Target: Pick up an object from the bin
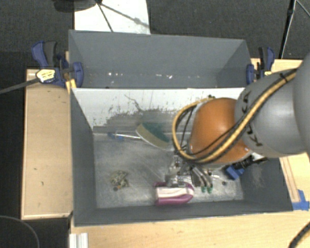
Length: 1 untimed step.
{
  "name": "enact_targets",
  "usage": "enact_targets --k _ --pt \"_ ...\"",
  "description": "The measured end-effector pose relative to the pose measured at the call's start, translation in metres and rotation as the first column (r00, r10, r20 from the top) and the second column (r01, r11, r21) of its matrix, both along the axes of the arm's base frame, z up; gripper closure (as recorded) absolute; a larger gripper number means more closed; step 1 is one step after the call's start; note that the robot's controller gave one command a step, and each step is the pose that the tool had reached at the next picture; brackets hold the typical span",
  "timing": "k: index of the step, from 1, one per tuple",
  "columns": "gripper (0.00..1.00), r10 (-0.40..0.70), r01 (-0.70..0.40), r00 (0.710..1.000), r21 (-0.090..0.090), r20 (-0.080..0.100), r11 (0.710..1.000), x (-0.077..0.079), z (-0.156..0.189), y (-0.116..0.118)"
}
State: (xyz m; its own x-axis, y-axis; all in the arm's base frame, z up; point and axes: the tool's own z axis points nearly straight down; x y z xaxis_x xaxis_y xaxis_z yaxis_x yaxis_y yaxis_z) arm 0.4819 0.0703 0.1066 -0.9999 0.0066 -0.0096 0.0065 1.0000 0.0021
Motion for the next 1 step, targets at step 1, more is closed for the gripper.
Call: enact_targets --k 1 --pt "0.00 -0.003 0.002 1.000 0.002 0.014 1.000 0.0037 0.0027 0.0001"
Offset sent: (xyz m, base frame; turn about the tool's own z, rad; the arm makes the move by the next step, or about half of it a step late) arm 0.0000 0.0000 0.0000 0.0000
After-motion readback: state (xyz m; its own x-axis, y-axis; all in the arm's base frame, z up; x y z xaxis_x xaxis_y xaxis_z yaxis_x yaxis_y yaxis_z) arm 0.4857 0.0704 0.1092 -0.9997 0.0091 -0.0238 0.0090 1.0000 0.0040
